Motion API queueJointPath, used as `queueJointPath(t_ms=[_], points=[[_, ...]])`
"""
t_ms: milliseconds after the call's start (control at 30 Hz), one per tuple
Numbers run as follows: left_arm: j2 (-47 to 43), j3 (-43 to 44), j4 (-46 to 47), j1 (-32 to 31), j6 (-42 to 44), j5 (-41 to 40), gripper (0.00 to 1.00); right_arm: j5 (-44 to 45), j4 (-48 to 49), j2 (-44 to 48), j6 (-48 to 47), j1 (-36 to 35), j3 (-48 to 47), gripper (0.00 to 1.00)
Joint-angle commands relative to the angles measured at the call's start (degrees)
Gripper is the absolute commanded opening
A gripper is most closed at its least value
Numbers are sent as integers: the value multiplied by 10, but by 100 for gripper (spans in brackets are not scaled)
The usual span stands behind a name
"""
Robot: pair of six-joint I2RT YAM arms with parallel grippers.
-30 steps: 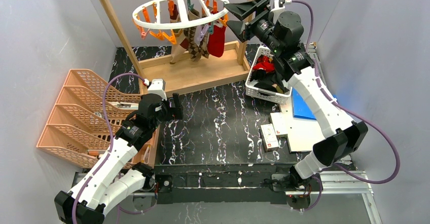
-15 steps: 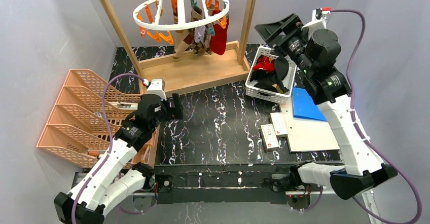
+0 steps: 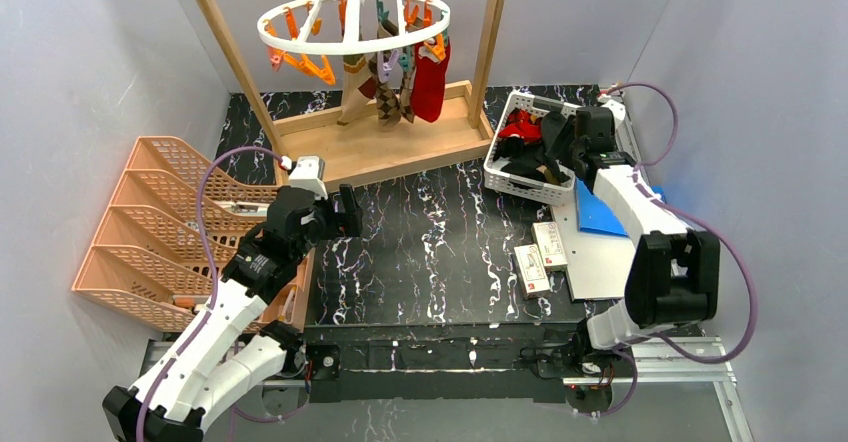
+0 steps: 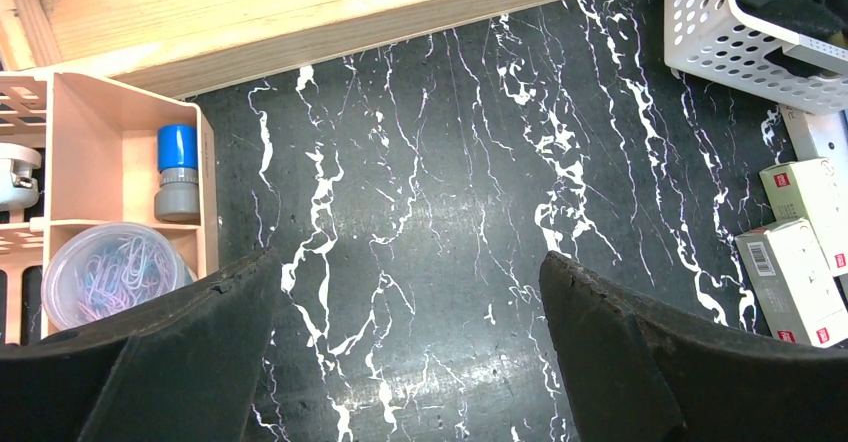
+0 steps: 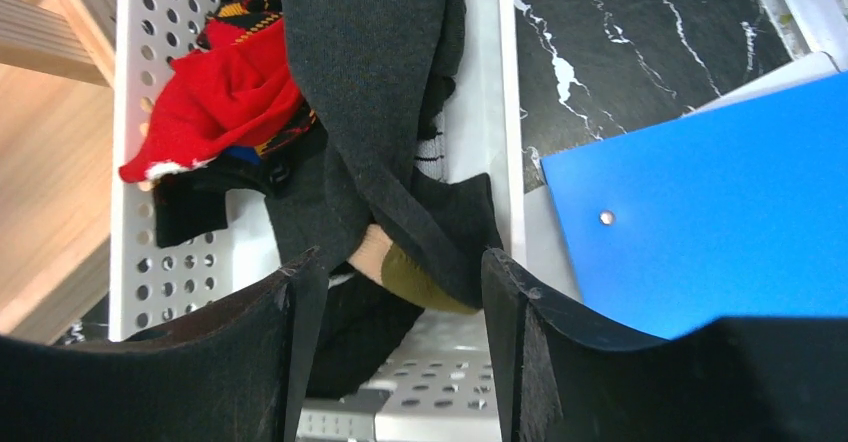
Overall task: Clip the socks to the hanger
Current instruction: Pick up the sock from the bin.
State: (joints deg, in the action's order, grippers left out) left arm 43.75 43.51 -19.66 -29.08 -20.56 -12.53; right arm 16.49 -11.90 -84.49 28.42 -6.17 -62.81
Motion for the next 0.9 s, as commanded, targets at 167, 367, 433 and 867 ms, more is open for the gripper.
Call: queueJointPath(t_ms=[167, 367, 433, 867], points=[[-2, -7, 3, -7, 7, 10, 99, -7, 90, -93, -55, -3, -59, 64], [6, -6, 7, -8, 8, 13, 98, -16, 83, -137, -57, -3, -78, 58], [10, -6, 10, -8, 9, 14, 98, -16, 75, -148, -56, -4, -82, 55], [24, -6, 25, -8, 12, 19, 99, -3, 63, -103, -58, -3, -94, 5]])
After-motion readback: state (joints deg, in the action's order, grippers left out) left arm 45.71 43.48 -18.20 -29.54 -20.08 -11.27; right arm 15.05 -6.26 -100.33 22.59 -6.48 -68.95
